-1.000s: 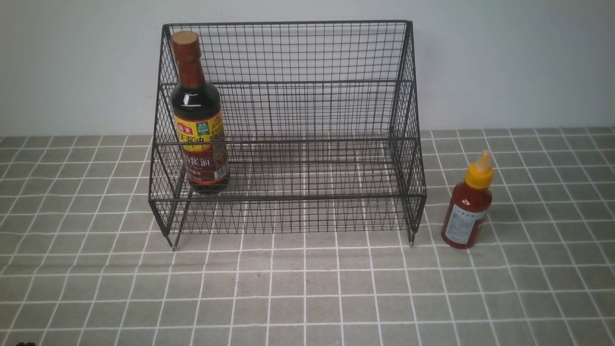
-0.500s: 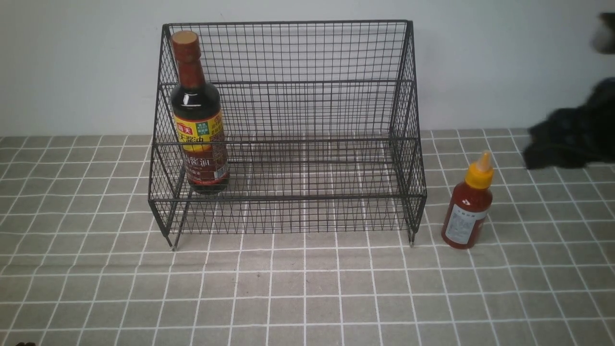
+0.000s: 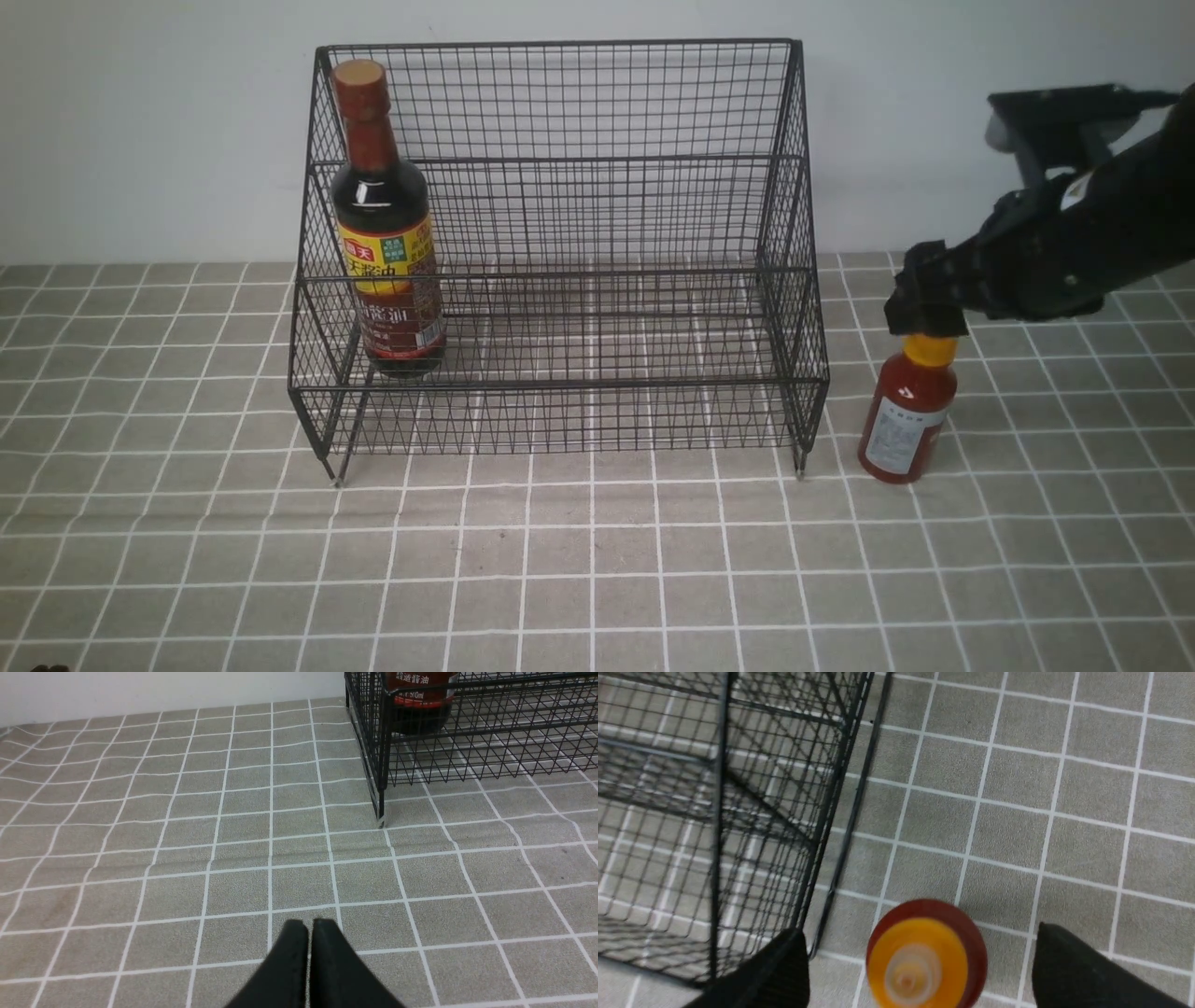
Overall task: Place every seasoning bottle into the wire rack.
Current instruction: Use the right arm to grab the condiment bottle closest to it, then use the right arm to put the condiment bottle back on the shelf
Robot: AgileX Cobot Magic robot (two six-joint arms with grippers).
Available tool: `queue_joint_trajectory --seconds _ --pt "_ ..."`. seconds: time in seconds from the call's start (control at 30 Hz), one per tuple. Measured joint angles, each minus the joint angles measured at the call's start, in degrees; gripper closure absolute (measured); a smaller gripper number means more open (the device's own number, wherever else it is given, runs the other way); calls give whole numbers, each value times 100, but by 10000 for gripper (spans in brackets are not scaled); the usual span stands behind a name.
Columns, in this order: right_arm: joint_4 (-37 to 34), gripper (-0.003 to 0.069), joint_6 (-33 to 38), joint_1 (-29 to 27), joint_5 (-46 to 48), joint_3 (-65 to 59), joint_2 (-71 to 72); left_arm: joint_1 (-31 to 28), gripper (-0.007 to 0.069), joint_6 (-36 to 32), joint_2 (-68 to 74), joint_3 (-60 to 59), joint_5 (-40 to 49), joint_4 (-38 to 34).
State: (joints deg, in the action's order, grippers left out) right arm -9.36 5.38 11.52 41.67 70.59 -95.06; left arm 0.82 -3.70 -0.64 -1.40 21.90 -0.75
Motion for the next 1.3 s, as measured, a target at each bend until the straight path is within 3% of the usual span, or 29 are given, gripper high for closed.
queue_joint_trajectory --seconds 0.17,0.27,0.37,0.73,0.9,1.07,1.3 --pt "4 87 0 0 -51 0 -359 0 631 0 0 0 0 0" --pt "4 155 0 0 -51 0 -464 0 631 0 0 0 0 0" --pt "59 379 71 0 54 74 -477 0 631 0 0 0 0 0" --pt "154 364 260 6 1595 1146 295 0 631 0 0 0 0 0" --pt "-116 364 339 20 2001 1667 861 0 631 0 0 0 0 0" --pt "-520 364 676 353 1982 1812 1068 0 631 0 0 0 0 0" --pt "-633 364 870 1213 1180 1818 590 0 631 0 0 0 0 0"
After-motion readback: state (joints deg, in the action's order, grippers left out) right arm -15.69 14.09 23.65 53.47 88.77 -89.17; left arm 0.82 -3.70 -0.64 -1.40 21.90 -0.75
